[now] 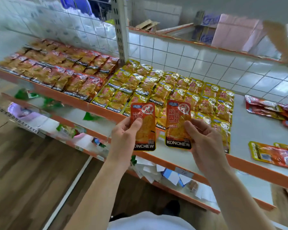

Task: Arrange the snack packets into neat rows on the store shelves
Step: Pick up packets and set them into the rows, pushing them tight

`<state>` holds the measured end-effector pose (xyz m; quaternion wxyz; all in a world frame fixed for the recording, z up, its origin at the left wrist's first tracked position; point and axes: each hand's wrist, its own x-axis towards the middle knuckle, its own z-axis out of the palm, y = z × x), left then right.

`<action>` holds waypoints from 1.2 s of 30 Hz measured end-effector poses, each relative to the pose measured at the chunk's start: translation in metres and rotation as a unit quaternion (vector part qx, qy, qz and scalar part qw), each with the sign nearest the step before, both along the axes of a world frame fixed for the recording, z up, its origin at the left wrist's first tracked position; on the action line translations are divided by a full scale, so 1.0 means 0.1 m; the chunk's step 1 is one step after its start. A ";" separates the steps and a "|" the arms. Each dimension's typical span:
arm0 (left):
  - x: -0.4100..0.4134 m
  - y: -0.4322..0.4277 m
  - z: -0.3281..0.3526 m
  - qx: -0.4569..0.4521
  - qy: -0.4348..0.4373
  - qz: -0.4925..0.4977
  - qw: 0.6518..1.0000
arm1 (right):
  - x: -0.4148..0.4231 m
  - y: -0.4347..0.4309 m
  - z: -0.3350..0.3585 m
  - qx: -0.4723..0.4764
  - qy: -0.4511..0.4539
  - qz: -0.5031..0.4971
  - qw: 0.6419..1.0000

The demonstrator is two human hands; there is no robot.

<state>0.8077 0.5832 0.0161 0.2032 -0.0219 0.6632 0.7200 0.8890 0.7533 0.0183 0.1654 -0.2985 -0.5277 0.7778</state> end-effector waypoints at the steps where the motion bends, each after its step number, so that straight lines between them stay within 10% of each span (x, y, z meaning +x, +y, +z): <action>1: -0.04 -0.14 0.00 0.005 -0.007 0.005 1.000 | -0.05 -0.15 0.01 -0.003 0.002 0.009 1.000; 19: -0.65 -2.42 0.28 0.003 0.089 0.055 0.994 | -0.78 -2.36 0.23 -0.004 0.062 0.010 0.998; 36: -1.09 -2.94 0.22 0.031 0.058 0.105 0.992 | -1.18 -2.75 0.20 0.002 0.066 0.077 0.995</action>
